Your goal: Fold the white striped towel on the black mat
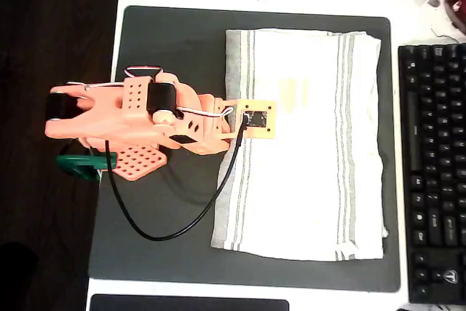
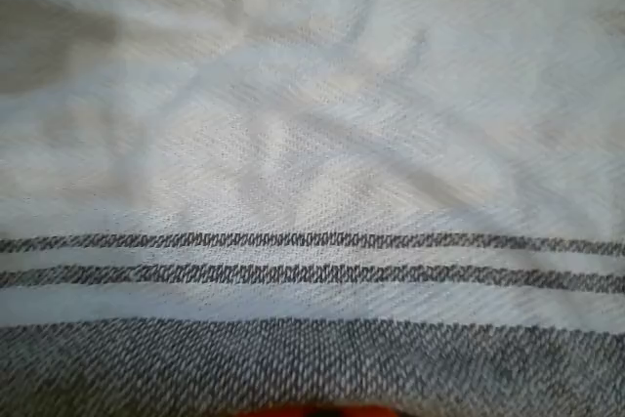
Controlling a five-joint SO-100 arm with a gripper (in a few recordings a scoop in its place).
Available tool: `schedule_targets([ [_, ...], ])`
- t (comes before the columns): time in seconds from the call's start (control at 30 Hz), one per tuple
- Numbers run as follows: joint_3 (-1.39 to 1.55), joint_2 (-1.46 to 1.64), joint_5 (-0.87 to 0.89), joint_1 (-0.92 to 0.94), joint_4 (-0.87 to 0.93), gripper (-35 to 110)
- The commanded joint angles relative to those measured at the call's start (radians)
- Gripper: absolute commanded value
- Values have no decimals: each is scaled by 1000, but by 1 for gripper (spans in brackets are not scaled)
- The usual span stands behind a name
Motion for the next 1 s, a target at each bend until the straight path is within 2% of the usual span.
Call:
schedule_targets([
  [0.0,20,23,-28,-69,17,0],
  [0.7,18,9,-71,-72,8,0],
  [0.97,-100,-124,-71,-97,-14,0],
])
